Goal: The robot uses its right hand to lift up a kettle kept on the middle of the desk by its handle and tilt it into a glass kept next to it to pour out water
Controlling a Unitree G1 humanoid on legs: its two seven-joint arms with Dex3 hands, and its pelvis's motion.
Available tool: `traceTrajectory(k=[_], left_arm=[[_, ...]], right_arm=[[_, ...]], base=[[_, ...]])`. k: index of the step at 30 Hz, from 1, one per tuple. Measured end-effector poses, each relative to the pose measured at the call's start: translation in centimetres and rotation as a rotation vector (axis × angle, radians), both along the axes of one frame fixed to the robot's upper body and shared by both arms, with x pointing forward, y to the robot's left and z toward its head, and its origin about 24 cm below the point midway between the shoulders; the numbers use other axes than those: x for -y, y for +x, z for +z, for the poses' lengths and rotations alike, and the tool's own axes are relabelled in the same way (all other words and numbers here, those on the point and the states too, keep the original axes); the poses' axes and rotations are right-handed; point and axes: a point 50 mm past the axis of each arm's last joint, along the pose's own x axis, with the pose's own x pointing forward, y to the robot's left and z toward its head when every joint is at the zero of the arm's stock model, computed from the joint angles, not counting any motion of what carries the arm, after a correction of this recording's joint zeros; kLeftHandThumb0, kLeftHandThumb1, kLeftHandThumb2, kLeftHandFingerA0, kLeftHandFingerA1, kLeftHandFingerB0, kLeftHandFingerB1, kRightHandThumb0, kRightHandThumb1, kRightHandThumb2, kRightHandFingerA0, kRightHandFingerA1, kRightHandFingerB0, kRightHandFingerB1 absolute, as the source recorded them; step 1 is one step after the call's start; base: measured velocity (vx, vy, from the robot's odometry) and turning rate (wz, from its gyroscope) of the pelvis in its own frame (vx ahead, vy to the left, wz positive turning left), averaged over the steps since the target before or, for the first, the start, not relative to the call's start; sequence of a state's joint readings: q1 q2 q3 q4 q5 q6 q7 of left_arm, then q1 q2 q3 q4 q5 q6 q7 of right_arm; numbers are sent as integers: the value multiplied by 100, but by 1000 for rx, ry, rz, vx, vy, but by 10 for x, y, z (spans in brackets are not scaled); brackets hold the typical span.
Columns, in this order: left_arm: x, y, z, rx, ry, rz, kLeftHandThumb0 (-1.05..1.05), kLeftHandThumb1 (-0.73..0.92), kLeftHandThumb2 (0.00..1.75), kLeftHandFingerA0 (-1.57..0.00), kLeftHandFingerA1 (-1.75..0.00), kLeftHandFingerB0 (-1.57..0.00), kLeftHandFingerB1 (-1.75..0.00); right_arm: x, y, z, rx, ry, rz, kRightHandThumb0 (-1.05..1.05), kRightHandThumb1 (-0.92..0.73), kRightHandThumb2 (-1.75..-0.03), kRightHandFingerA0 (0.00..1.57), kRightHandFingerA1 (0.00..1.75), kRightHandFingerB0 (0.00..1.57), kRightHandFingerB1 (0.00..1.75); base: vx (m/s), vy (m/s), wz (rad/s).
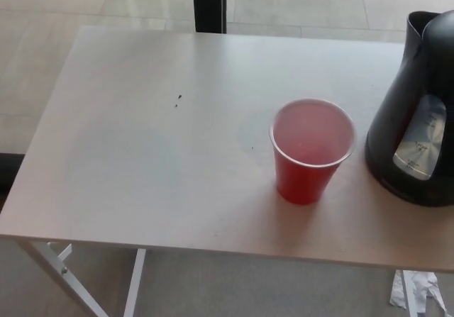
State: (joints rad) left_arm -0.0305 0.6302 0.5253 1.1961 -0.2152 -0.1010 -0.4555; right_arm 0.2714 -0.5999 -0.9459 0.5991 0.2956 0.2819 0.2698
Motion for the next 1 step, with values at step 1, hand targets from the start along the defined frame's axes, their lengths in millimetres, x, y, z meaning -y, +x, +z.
traceTrajectory(k=[1], left_arm=[[0,0,1,5,0,3,-79,71,79,-34,-56,-27,-52]], right_arm=[[2,-4,0,4,2,-21,-54,-50,-80,34,85,10,52]], base=[[0,0,0]])
